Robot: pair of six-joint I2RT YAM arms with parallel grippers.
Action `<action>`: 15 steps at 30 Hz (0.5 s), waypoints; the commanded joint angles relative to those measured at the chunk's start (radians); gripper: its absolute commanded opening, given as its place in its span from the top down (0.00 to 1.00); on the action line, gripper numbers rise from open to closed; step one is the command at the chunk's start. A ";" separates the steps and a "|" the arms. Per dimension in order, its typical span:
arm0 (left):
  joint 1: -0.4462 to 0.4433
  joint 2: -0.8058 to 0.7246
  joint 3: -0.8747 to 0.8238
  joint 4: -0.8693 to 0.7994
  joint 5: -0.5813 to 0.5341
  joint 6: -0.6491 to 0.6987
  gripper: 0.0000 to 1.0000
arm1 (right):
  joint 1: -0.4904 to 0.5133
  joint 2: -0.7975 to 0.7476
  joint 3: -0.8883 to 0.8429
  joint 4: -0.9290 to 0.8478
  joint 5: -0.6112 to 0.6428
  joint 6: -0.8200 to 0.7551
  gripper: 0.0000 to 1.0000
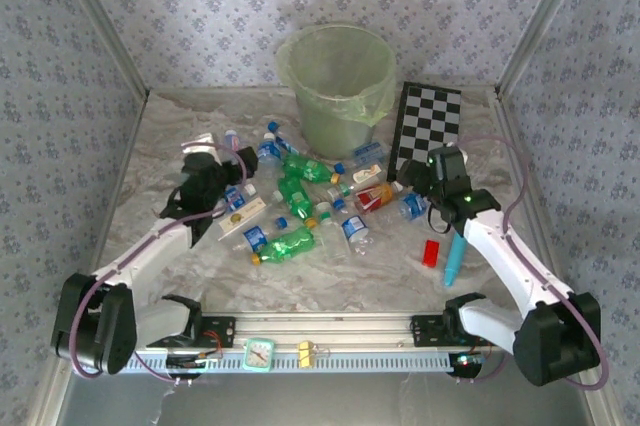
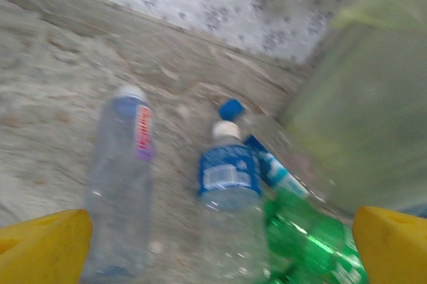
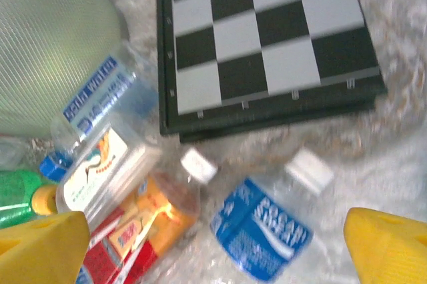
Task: Put the plastic bottles in the bin
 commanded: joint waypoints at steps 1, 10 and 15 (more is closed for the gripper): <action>-0.052 0.035 0.036 0.013 0.002 -0.025 0.00 | 0.046 -0.029 -0.008 -0.127 0.016 0.214 0.00; -0.061 0.048 0.063 -0.055 -0.131 -0.001 0.00 | 0.076 -0.006 -0.126 -0.027 0.038 0.434 0.00; -0.045 -0.014 0.028 -0.089 -0.184 0.004 0.00 | 0.076 0.042 -0.167 0.075 0.031 0.482 0.01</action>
